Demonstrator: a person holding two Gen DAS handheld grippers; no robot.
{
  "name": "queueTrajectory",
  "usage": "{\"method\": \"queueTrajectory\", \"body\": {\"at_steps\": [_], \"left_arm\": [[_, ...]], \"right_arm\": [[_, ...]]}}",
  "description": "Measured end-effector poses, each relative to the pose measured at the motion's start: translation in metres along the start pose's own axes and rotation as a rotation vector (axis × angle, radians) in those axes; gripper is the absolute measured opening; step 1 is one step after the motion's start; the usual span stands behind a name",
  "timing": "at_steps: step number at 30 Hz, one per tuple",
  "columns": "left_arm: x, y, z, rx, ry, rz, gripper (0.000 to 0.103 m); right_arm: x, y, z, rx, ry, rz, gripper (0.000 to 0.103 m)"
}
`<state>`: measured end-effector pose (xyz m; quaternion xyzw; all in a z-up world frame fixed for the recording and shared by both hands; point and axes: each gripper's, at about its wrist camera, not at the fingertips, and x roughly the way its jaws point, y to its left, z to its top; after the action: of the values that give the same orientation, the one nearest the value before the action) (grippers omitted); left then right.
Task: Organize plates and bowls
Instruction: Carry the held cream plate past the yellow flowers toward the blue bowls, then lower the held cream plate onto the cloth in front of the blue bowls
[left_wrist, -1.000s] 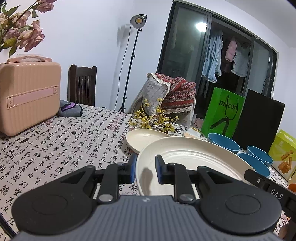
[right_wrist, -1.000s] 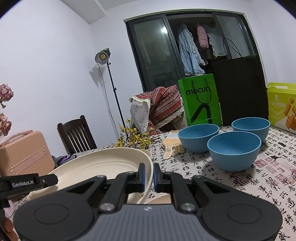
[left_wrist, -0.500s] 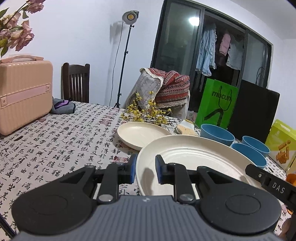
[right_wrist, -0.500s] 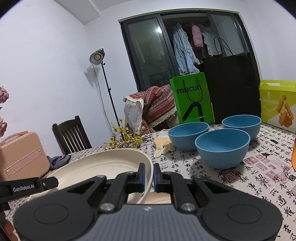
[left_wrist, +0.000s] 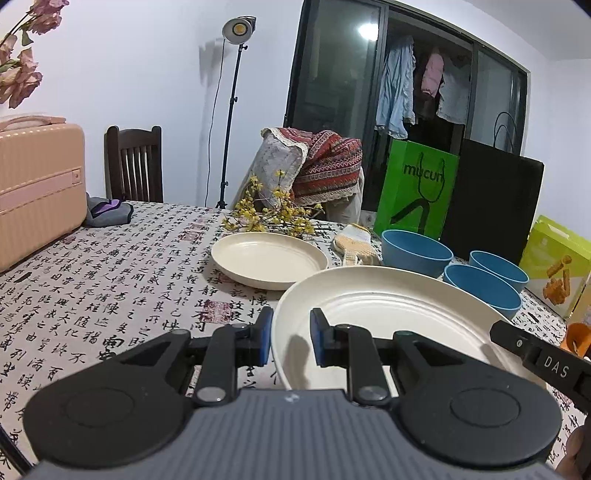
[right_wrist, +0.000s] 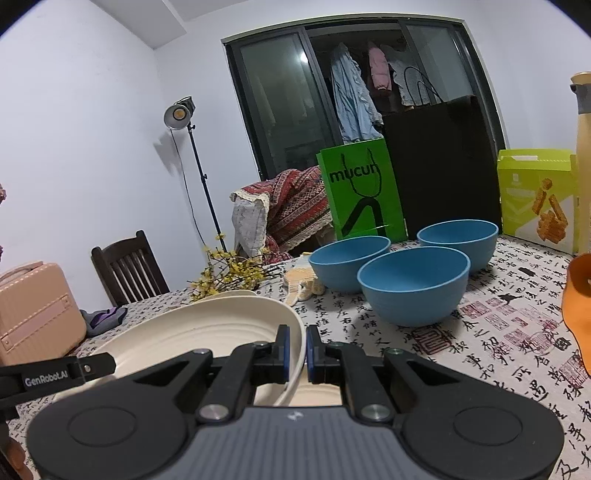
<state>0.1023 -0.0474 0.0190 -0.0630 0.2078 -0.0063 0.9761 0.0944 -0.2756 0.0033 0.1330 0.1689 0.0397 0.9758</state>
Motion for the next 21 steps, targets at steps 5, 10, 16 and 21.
{"method": "queueTrajectory", "body": {"at_steps": [5,10,16,21], "left_arm": [[0.002,-0.006,-0.004,0.01,0.008,-0.006,0.021],[0.006,-0.012,-0.009,0.021,0.022,-0.011,0.021],[0.01,-0.019,-0.015,0.04,0.034,-0.015,0.021],[0.014,-0.025,-0.019,0.051,0.048,-0.018,0.021]], "right_arm": [[-0.001,-0.008,-0.003,0.003,0.004,-0.009,0.009],[-0.001,-0.015,-0.006,0.006,0.007,-0.02,0.009],[0.001,-0.023,-0.009,0.006,0.016,-0.034,0.009],[0.002,-0.029,-0.012,0.002,0.022,-0.044,0.009]]}}
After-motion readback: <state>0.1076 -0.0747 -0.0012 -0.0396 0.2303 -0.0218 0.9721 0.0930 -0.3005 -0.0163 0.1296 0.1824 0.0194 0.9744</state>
